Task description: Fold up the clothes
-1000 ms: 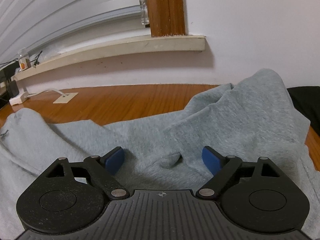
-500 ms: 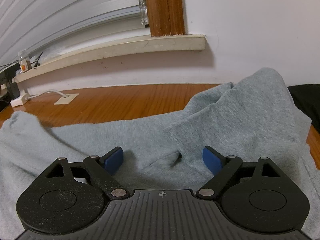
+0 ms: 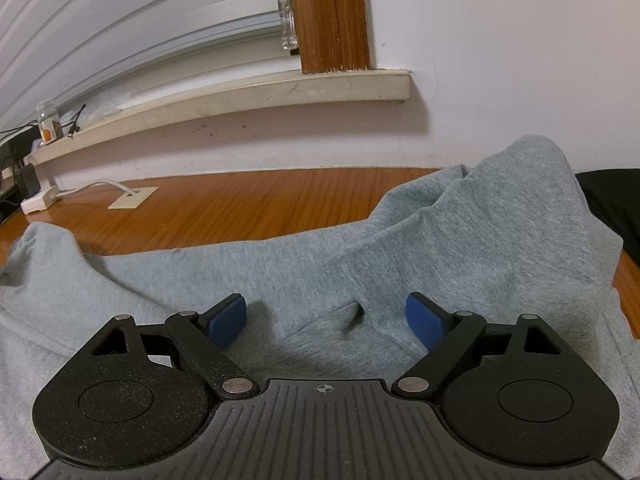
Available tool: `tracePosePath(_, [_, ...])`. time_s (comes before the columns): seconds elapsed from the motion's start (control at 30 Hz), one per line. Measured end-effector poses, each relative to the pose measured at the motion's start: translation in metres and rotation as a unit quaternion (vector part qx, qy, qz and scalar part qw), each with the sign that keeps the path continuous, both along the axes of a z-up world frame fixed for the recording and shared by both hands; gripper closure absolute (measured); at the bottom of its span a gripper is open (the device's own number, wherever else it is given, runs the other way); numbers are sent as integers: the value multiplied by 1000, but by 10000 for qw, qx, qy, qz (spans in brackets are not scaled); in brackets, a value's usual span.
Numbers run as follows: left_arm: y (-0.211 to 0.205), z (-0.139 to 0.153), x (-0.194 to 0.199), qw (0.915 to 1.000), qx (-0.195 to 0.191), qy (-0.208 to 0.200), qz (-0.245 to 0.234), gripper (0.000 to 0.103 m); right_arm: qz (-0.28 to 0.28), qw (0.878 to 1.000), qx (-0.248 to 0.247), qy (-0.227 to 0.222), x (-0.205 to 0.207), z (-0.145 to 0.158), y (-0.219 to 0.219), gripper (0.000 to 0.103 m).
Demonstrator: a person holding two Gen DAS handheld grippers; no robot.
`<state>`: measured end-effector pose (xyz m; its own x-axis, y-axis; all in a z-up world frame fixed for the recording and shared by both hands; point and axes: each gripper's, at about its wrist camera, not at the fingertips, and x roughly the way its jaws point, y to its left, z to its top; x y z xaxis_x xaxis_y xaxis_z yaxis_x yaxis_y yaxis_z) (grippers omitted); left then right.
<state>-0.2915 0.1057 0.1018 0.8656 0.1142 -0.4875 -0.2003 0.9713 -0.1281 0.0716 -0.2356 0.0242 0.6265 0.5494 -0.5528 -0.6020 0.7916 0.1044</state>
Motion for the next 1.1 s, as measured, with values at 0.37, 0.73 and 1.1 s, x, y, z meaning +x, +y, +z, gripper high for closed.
tracePosePath(0.37, [-37, -23, 135, 9987, 141, 0, -487, 17, -68, 9993, 35, -363, -10, 8, -8, 17])
tracePosePath(0.73, [-48, -56, 144, 9980, 278, 225, -524, 17, -1292, 9893, -320, -603, 60, 43, -68, 16])
tracePosePath(1.1, [-50, -57, 145, 9978, 425, 312, -412, 14, -1430, 9893, 83, 280, 112, 23, -97, 99])
